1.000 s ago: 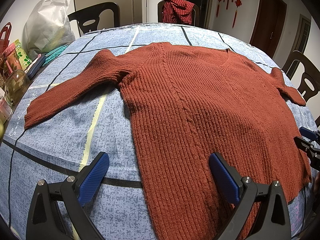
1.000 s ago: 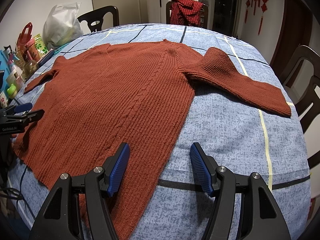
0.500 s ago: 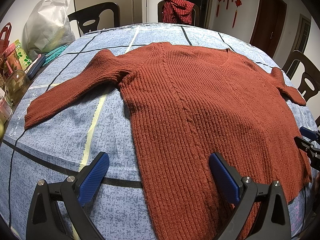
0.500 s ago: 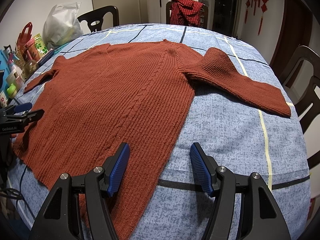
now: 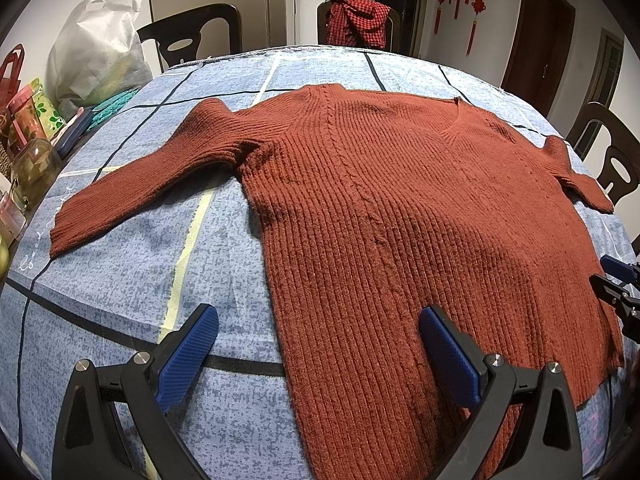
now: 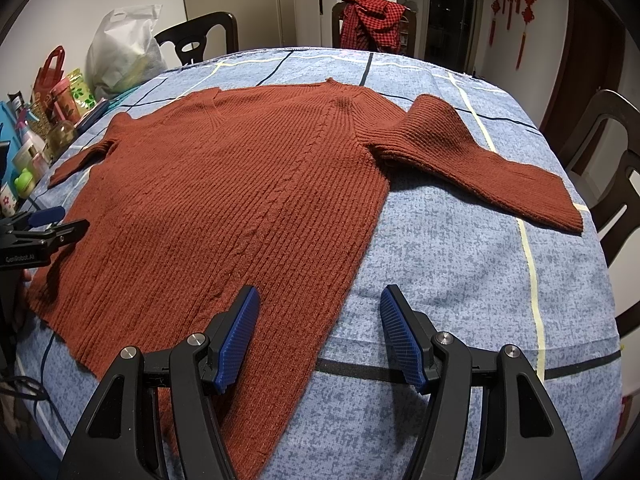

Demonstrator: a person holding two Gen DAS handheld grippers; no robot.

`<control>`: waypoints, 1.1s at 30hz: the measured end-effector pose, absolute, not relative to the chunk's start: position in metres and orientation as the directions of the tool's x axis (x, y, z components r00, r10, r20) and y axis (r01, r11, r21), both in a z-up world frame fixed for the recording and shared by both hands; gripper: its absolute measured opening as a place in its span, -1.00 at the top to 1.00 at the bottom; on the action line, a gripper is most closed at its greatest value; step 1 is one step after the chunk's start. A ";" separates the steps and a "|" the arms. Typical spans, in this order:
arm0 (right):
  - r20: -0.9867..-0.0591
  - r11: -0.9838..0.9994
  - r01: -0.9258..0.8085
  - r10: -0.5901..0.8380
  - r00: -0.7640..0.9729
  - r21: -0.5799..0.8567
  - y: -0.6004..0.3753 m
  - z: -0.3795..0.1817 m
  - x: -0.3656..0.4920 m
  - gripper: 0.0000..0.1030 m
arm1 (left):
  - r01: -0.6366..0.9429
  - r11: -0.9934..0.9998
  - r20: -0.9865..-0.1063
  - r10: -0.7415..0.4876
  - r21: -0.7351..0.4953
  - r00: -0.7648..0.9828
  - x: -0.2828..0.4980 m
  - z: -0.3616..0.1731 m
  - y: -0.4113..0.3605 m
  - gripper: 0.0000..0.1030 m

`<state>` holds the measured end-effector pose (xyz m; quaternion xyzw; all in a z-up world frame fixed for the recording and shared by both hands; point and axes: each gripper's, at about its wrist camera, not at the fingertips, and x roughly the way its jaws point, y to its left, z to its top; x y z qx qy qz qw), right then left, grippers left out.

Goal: Fold small clothes
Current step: 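Grasp the sweater sleeve cuff with the left gripper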

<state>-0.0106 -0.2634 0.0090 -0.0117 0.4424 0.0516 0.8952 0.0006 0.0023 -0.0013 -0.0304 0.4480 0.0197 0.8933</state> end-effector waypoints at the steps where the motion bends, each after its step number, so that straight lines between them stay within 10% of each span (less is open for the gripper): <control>1: -0.797 0.995 -0.099 0.080 0.599 0.025 -0.263 0.010 -0.011 -0.23 | -0.063 0.997 -0.802 0.007 -0.039 0.597 0.001 -0.001 0.003 -0.98; 24: -0.757 0.970 -0.244 0.148 0.637 -0.015 -0.199 0.045 0.035 -0.23 | -0.456 0.890 -0.725 0.313 -0.001 0.614 0.015 0.026 0.174 -0.91; 33: -0.768 0.958 -0.285 0.176 0.616 -0.009 -0.181 0.039 0.053 -0.23 | -0.501 0.865 -0.793 0.287 -0.027 0.538 0.036 -0.001 0.216 -0.39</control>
